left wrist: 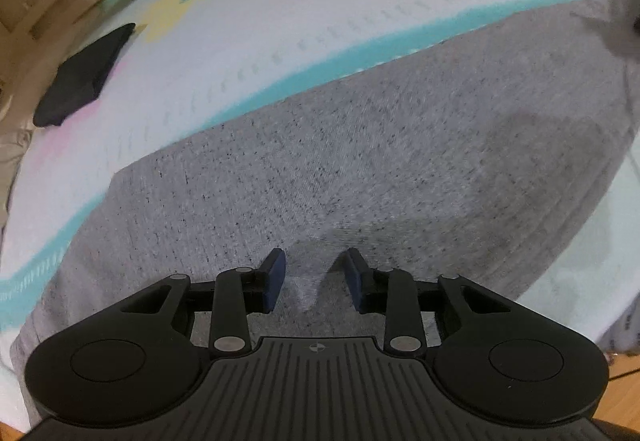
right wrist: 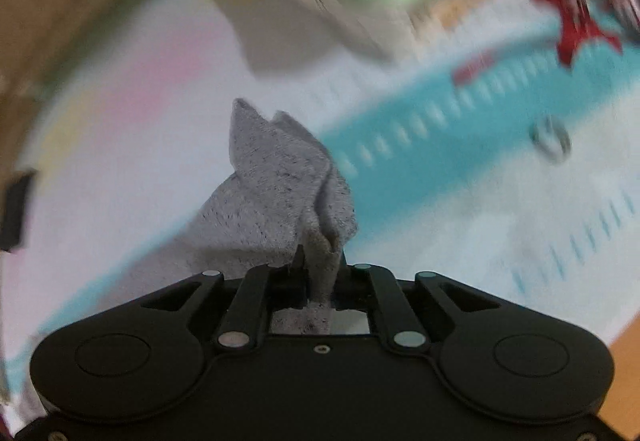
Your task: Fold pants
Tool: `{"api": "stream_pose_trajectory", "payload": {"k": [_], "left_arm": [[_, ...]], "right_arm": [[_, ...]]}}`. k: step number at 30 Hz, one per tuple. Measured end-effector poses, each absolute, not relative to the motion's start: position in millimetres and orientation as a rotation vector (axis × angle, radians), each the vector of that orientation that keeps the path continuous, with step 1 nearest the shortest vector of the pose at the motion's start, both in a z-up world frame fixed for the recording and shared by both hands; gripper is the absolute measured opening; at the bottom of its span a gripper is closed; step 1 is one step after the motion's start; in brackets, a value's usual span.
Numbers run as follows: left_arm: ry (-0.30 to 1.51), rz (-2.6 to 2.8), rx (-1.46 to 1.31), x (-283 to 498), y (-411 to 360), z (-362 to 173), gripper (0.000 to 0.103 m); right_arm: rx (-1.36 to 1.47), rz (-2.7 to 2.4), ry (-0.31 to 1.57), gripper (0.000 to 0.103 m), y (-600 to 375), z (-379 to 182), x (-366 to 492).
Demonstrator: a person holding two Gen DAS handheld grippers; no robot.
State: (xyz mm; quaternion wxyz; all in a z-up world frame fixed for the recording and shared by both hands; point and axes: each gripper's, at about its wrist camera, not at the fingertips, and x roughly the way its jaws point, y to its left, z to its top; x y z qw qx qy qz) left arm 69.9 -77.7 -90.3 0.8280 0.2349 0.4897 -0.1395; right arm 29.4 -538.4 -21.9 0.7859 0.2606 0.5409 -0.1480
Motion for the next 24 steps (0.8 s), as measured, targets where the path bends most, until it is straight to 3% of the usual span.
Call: {"api": "stream_pose_trajectory", "payload": {"k": [8,15,18,24], "left_arm": [[1.007,-0.369,0.262,109,-127,-60,0.031],[1.114,-0.496,0.3,140,-223,-104,0.031],[1.022,-0.431,0.364,139,-250,-109,0.031],[1.012,-0.536,0.24,135,-236,-78,0.031]], "right_arm": [[0.568,-0.347,1.187,0.015,-532,-19,27],[0.588,-0.361,1.19,0.016,-540,-22,29],[0.617,-0.354,1.187,0.016,-542,-23,27],[0.632,-0.339,1.177,0.016,-547,-21,23]]}}
